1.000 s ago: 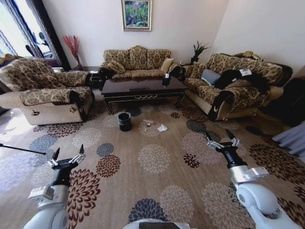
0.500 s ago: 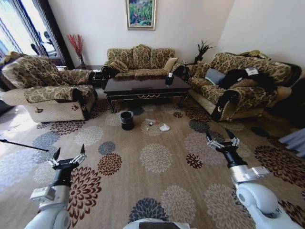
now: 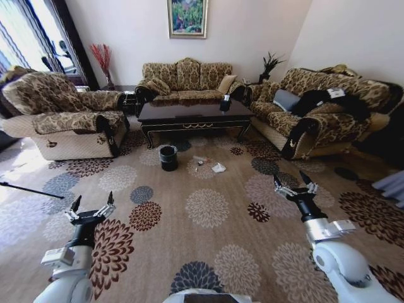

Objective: Move to the front of the table and pick up the trash from the floor, then place it into the trash bin.

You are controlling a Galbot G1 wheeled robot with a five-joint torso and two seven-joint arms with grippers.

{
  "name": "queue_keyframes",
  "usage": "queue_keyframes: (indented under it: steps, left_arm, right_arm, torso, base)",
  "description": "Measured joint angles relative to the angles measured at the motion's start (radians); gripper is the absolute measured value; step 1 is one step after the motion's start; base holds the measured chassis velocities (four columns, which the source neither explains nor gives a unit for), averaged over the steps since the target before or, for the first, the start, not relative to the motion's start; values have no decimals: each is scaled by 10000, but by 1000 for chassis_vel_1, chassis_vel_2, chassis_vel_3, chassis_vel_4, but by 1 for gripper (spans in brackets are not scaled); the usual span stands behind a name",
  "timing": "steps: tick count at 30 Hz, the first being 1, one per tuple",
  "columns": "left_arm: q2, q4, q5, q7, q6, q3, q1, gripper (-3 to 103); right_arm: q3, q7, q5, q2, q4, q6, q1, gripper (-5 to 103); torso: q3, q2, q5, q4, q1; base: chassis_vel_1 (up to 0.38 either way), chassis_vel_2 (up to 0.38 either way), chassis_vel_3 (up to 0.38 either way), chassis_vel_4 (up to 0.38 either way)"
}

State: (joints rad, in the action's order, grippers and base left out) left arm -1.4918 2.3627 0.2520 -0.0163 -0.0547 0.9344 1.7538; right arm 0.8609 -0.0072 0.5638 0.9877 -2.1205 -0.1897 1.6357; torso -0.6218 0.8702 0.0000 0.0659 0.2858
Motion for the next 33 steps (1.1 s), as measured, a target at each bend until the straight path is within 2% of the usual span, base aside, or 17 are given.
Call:
queue_keyframes:
  steps: [25,29,33]
  left_arm:
    - [-51,-50,-10,-49,50,79,275,100]
    - [-37,175,-22,-93,-114,146,324,100]
    - [10,323,13,-142,-232,246,327,100]
  right_arm:
    - [130,59,100,88,-285,-129,86,100]
    - [382,489,-205,39,-624,121,148,100]
    - [641,573,-325,-70,-800,238,211,100]
  torso:
    - [595,-1063,0,0,-469]
    - [727,-1287,-1,-1,-562]
    - [822,-1445,0,0,-624]
  base:
    - [0,0,0,0]
    - [0,0,0,0]
    - [0,0,0,0]
